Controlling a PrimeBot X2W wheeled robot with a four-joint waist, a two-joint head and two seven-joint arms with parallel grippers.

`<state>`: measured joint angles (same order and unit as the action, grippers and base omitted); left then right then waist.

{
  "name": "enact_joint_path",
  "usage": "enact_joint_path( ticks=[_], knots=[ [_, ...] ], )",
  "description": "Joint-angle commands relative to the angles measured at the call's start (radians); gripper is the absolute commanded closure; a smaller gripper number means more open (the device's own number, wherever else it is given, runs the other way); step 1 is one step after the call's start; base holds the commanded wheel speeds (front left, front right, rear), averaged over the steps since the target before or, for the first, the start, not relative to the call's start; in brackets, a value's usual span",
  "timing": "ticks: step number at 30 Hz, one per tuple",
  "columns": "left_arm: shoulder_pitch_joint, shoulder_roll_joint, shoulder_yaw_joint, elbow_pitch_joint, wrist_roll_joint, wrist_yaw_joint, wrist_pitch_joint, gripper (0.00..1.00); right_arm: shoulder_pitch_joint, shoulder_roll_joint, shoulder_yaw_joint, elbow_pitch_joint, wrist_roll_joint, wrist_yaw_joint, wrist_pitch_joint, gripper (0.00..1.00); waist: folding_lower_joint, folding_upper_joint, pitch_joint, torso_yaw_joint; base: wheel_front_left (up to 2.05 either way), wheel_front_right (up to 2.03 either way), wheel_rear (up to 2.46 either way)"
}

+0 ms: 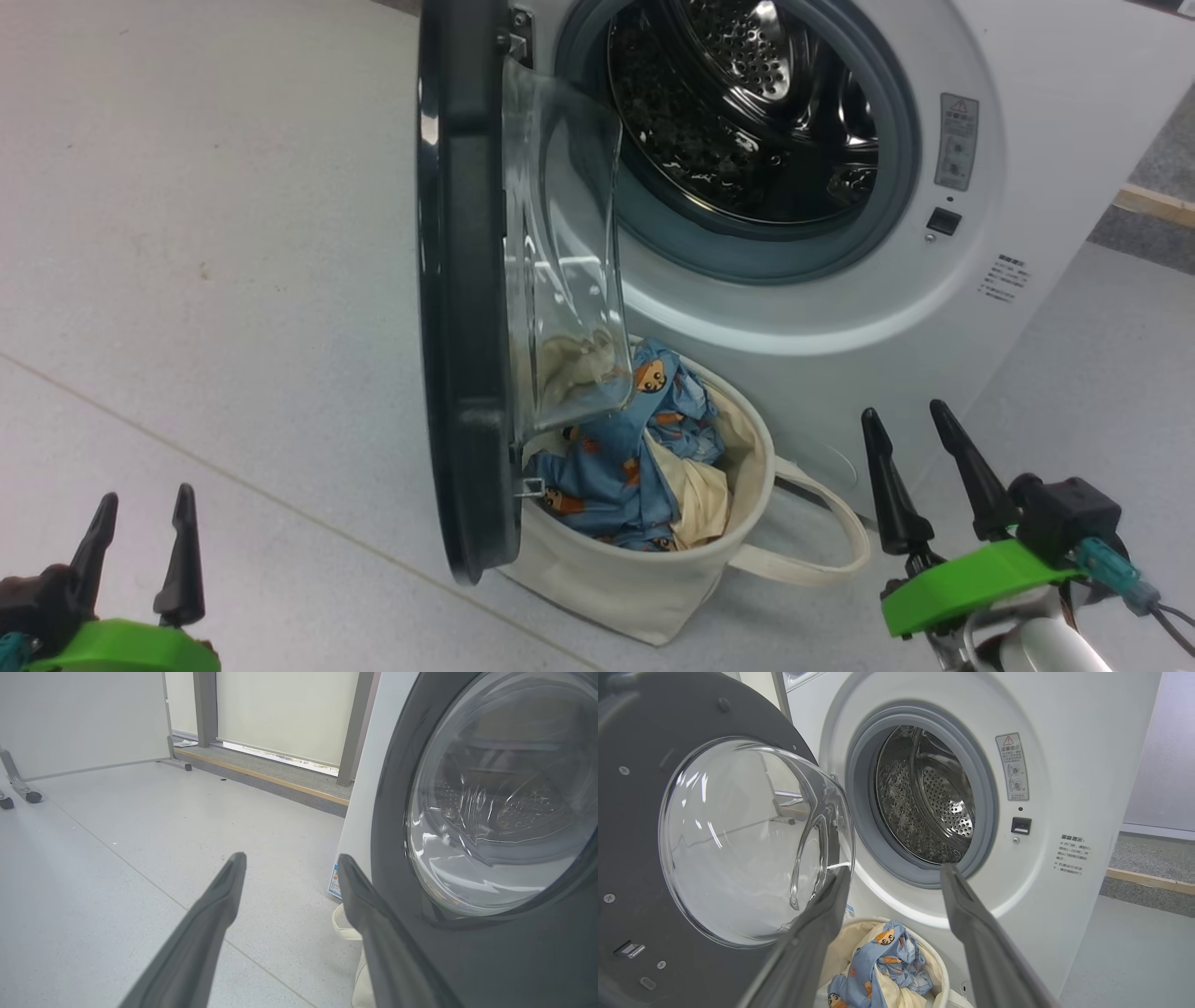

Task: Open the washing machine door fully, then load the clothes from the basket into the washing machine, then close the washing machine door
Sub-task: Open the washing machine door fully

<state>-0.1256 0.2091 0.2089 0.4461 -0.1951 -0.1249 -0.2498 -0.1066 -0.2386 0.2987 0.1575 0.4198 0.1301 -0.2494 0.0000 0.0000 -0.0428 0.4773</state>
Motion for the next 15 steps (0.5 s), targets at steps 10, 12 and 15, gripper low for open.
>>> enact_joint_path(
  ticks=[10,12,15],
  knots=[
    [-0.041,0.026,0.023,-0.026,0.011,-0.002,-0.012,0.0,-0.04,0.01,-0.002,-0.03,-0.027,0.001,-0.012,0.0,0.0,0.0,0.004,-0.033,0.0,0.0,0.0],
    [-0.042,0.025,0.02,-0.026,0.012,-0.003,-0.012,0.0,-0.045,0.011,0.002,-0.028,-0.024,0.001,-0.012,0.0,0.0,0.0,0.004,-0.035,0.0,0.0,0.0],
    [-0.042,0.025,0.022,-0.026,0.013,-0.003,-0.012,0.0,-0.048,0.011,0.008,-0.025,-0.02,0.001,-0.012,0.0,0.0,0.0,0.005,-0.038,0.0,0.0,0.0]
  ],
)
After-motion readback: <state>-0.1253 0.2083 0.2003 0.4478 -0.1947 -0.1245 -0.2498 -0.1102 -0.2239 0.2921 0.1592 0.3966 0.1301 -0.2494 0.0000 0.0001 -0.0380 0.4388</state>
